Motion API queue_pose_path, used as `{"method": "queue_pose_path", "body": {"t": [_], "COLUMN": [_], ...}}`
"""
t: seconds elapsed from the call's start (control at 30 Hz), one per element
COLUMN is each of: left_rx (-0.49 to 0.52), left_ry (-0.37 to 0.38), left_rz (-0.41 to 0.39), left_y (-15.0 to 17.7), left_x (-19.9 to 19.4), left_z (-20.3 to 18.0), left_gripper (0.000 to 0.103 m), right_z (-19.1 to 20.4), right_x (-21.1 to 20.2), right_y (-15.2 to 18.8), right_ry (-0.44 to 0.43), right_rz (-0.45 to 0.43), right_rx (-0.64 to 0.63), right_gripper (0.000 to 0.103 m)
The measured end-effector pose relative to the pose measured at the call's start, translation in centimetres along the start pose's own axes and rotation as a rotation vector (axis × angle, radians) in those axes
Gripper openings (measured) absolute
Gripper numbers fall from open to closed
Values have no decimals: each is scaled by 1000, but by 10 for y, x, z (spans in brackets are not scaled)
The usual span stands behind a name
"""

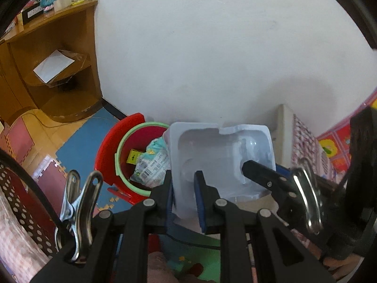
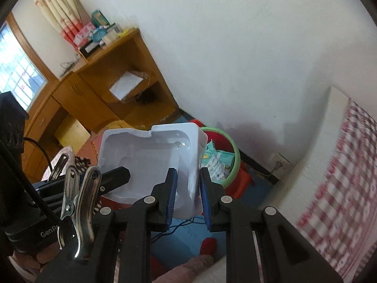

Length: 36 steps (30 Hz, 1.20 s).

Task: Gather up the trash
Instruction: 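Open the left gripper over the bucket to drop the white tray in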

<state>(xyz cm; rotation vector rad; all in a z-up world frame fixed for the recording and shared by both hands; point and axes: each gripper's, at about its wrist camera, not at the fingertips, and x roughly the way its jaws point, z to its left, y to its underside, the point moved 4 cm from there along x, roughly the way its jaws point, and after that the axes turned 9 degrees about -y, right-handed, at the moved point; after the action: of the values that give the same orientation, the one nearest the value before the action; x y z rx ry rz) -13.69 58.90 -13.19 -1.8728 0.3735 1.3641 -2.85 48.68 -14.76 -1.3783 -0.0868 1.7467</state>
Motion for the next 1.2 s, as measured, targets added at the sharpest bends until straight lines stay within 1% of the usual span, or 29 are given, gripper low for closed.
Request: {"method": "queue_pose_path", "body": {"t": [0.13,0.4,0.63,0.77,0.9,1.03,1.2], "left_rx": [-14,-53,-73,-84,-74,-75,-52], "left_ry": [-2,22,37,55,57,65,57], "left_rz": [11,79,134,169,180,204,216], "left_y": [-6,-19,-22,-24,-24,-24,-22], "left_x": [26,89,144,173,193,212,225], "left_z": [12,35,50,56,58,59,57], "left_gripper": [18,18,18,18,18,19,19], "right_z": [-3,-19,-39,-51,-62,-73,-81], "right_x": [38,107,166,196,215,226,236], "right_y": [-13,-32,-36,-37,-39,-38,-35], "right_ry": [23,61,96,115,123,117,130], "right_rz": [79,192,273,303,317,331,346], "right_rx": [-14,-4,13,24,48,90,93], "right_gripper": [21,21,21,22,22,22,22]}}
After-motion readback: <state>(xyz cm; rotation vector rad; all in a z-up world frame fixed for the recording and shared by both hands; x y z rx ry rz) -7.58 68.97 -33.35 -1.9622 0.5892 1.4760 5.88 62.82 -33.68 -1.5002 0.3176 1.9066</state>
